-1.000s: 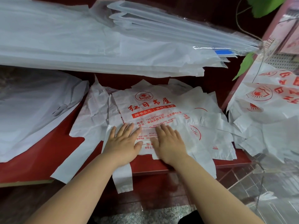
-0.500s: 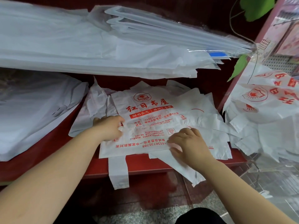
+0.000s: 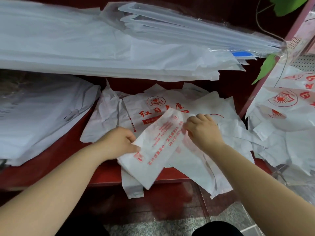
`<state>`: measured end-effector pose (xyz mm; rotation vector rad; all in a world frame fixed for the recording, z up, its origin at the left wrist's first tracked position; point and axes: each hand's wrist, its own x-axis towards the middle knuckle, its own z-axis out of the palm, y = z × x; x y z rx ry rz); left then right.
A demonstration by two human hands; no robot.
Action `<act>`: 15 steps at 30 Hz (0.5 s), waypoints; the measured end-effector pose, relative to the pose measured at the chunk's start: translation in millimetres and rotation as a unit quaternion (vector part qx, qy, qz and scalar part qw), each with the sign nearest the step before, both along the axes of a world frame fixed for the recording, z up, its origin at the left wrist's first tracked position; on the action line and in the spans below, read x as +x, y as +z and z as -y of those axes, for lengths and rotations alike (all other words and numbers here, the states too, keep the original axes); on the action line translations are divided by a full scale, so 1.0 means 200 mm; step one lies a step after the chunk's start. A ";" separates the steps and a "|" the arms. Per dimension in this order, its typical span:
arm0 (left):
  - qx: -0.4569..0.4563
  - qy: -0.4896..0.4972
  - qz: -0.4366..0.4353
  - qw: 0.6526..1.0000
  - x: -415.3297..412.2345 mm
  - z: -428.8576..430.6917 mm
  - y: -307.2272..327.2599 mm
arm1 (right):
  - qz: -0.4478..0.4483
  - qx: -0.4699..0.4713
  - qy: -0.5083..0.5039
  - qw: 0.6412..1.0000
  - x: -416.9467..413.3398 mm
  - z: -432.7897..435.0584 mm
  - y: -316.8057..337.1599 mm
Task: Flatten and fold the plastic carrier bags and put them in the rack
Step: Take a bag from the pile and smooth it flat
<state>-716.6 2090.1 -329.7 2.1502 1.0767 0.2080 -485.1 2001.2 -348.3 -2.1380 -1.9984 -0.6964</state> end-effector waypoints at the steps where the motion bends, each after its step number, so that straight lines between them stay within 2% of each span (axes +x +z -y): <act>1: -0.028 0.005 0.041 0.999 -0.01 0.06 0.00 | -0.002 -0.007 -0.001 1.000 0.02 -0.03 0.00; 3: -0.053 0.005 0.090 0.995 -0.01 0.17 -0.04 | 0.009 -0.025 -0.010 1.000 0.05 -0.08 0.00; 6: -0.016 0.002 0.094 0.995 0.01 0.27 -0.13 | 0.020 -0.060 -0.022 0.998 0.04 -0.07 0.00; 8: 0.021 0.003 0.085 0.996 0.01 0.29 -0.17 | -0.022 -0.087 -0.020 0.996 0.01 -0.02 -0.01; 10: 0.062 -0.021 0.081 0.995 0.00 0.30 -0.19 | -0.069 -0.023 0.024 0.997 -0.02 0.10 -0.03; 12: 0.108 -0.085 0.059 0.989 -0.03 0.31 -0.18 | -0.136 0.023 0.079 0.987 -0.08 0.25 -0.08; 15: 0.161 -0.186 0.010 0.969 -0.07 0.32 -0.18 | -0.232 -0.047 0.167 0.957 -0.17 0.46 -0.16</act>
